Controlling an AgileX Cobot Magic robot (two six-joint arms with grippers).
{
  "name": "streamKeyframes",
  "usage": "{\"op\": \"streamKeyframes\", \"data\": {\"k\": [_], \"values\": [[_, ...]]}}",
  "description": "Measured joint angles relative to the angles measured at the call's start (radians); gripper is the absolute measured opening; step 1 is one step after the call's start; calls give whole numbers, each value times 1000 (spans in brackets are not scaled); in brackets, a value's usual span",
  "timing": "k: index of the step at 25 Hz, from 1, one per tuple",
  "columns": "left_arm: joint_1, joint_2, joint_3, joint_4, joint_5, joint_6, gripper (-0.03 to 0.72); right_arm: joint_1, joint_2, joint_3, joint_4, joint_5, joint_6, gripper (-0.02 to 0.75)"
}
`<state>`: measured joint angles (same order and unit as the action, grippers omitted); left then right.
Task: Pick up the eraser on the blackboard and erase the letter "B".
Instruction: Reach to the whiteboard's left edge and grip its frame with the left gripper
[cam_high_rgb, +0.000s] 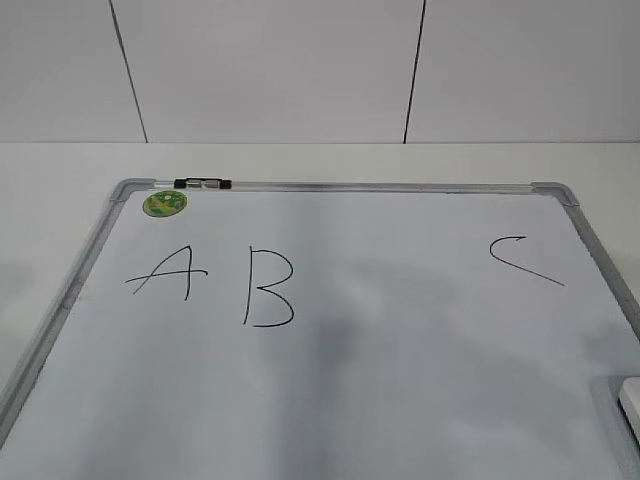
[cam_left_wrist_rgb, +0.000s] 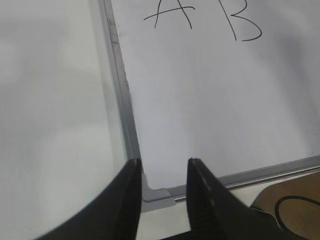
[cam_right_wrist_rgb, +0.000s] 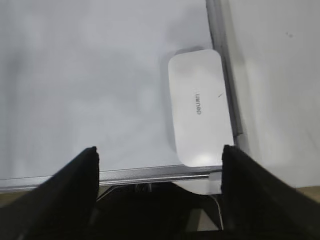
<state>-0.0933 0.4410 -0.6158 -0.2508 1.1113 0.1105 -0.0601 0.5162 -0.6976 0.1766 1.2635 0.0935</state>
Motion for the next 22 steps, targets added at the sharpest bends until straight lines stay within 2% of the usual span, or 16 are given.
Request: {"op": "streamKeyframes", "data": {"k": [5, 15, 22], "values": [[0, 201, -104, -18, 0, 0, 238, 0, 111, -8, 62, -4, 4, 584], [0, 598, -304, -18, -24, -34, 241, 0, 202, -8, 72, -6, -9, 584], [0, 893, -433, 44, -47, -34, 293, 0, 232, -8, 68, -10, -28, 584]]}}
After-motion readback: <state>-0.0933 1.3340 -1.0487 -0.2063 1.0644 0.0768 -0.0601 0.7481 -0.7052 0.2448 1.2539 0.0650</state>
